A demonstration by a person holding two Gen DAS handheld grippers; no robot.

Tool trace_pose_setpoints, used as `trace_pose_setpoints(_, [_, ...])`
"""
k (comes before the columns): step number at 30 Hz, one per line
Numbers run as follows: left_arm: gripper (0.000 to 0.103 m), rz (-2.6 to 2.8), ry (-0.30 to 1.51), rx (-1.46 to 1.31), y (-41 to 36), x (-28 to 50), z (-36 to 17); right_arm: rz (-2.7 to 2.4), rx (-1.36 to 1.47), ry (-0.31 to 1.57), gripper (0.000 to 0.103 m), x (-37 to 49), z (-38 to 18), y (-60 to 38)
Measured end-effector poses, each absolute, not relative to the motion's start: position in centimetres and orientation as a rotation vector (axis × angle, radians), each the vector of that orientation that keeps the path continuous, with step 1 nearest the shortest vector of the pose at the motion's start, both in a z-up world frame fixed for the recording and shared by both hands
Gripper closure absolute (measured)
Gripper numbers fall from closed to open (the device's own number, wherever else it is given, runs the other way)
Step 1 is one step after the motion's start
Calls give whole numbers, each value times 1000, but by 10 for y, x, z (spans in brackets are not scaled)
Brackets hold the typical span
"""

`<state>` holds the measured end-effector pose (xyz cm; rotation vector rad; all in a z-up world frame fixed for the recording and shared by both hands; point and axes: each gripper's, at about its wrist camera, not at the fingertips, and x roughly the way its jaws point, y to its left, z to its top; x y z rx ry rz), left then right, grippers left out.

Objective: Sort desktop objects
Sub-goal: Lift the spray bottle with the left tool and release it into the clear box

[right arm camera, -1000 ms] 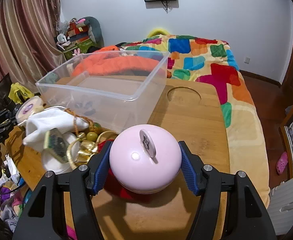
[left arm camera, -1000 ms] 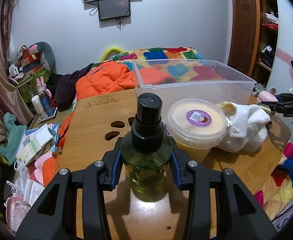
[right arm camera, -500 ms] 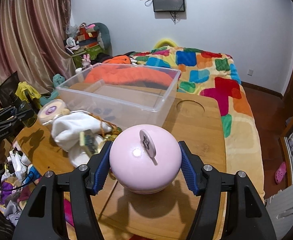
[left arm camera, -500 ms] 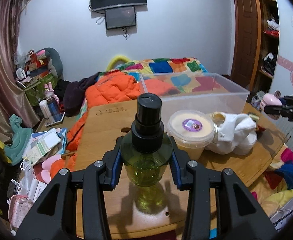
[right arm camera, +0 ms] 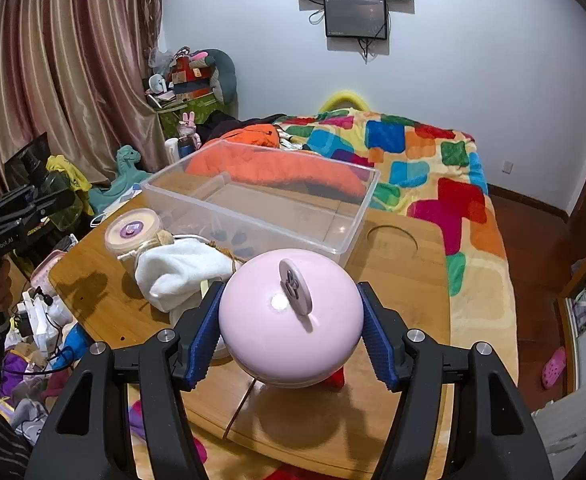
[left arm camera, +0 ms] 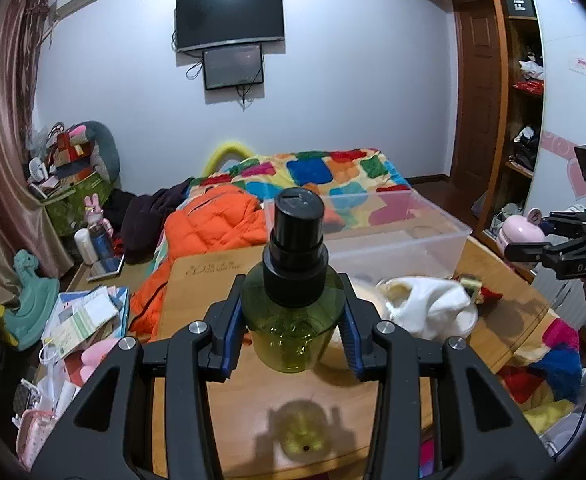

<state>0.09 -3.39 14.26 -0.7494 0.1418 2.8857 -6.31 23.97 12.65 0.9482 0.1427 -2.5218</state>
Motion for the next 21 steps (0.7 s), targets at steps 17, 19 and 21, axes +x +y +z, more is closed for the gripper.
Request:
trace_pose_setpoints(17, [62, 2791, 225, -696, -10, -52, 178, -2527, 901, 160, 43, -81, 145, 238])
trace_pose_setpoints(19, [62, 2785, 233, -698, -8, -58, 181, -2525, 908, 160, 43, -88, 144, 237])
trace_pose_setpoints(21, [62, 2780, 245, -707, -6, -67, 182, -2514, 911, 159, 43, -98, 146, 235])
